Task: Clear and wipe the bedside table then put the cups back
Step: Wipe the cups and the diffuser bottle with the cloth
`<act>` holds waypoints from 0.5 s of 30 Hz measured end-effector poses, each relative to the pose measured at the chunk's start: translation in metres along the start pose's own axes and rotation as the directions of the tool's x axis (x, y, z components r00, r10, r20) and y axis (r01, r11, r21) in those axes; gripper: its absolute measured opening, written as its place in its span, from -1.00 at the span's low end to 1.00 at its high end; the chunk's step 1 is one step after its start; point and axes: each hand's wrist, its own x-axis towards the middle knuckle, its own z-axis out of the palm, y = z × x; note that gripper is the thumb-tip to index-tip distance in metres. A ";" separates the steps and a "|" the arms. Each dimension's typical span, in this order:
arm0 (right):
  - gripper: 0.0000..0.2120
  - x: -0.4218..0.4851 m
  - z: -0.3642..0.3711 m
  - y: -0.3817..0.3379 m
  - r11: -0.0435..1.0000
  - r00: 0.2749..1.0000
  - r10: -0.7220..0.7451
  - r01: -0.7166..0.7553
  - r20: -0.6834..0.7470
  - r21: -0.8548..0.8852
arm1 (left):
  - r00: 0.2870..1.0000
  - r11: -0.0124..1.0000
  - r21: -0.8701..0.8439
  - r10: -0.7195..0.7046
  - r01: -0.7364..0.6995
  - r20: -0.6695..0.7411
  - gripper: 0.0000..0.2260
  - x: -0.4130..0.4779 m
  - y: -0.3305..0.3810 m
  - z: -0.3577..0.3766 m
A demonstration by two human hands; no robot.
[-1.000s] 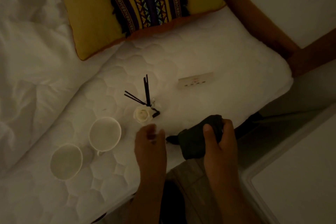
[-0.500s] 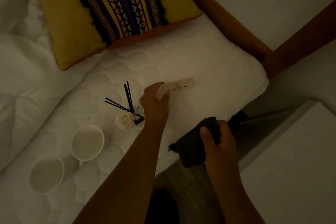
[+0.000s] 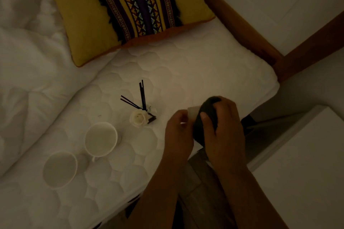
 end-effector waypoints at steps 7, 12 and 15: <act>-0.72 -0.005 0.021 -0.028 0.977 0.978 -0.206 0.208 0.032 -0.044 | 0.996 0.989 0.143 0.015 -0.028 0.089 -0.83 -0.029 0.020 -0.042; -0.65 0.001 0.016 -0.019 0.982 0.985 -0.173 0.171 -0.022 -0.074 | 0.999 0.991 0.129 0.012 -0.018 0.052 -0.90 -0.031 0.030 -0.053; -0.60 0.003 0.010 -0.009 0.991 0.991 -0.112 0.106 -0.071 -0.087 | 0.999 0.974 0.225 0.034 -0.039 0.030 -0.89 -0.030 0.030 -0.059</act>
